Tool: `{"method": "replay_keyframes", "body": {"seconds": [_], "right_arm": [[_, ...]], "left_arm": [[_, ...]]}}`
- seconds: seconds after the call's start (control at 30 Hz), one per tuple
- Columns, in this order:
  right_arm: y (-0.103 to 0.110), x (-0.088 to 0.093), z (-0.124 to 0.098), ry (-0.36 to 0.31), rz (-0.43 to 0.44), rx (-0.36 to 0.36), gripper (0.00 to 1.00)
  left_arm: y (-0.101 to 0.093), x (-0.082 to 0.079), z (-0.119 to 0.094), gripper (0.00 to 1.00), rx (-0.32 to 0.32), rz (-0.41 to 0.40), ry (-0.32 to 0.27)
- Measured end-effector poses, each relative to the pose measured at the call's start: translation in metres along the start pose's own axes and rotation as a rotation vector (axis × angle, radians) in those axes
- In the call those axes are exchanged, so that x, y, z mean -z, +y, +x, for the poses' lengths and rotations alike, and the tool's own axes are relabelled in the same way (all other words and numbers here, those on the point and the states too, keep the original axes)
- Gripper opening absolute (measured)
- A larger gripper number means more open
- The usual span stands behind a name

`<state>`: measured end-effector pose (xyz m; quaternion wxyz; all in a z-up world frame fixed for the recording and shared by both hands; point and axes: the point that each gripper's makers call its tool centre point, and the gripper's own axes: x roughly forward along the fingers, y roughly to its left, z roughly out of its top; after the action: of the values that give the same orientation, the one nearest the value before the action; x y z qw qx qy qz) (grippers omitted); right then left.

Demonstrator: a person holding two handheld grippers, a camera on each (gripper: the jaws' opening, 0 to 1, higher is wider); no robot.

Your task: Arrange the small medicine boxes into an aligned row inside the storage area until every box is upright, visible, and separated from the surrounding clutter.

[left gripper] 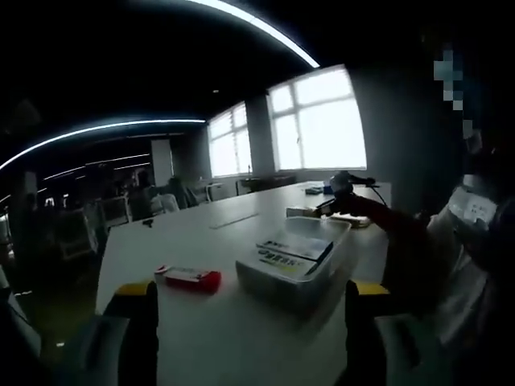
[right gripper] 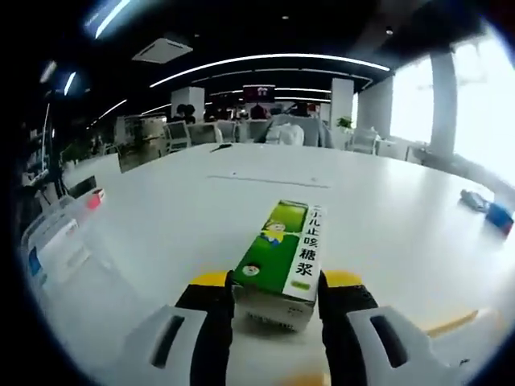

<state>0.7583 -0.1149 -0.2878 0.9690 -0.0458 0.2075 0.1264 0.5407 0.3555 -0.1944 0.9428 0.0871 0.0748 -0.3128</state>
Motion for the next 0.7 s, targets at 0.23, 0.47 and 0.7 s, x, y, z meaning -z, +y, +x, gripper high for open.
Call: {"method": "replay_keyframes", "body": {"seconds": [0.23, 0.47, 0.7], "right_arm": [[-0.001, 0.002, 0.007, -0.004, -0.064, 0.024, 0.41], [0.000, 0.001, 0.017, -0.015, -0.102, 0.034, 0.41], [0.004, 0.001, 0.019, 0.011, -0.068, 0.023, 0.39]], "left_arm": [[0.000, 0.006, 0.004, 0.95, 0.002, -0.001, 0.021], [0.005, 0.002, 0.004, 0.95, -0.009, 0.007, 0.024], [-0.002, 0.000, 0.008, 0.95, 0.004, 0.016, 0.023]]}}
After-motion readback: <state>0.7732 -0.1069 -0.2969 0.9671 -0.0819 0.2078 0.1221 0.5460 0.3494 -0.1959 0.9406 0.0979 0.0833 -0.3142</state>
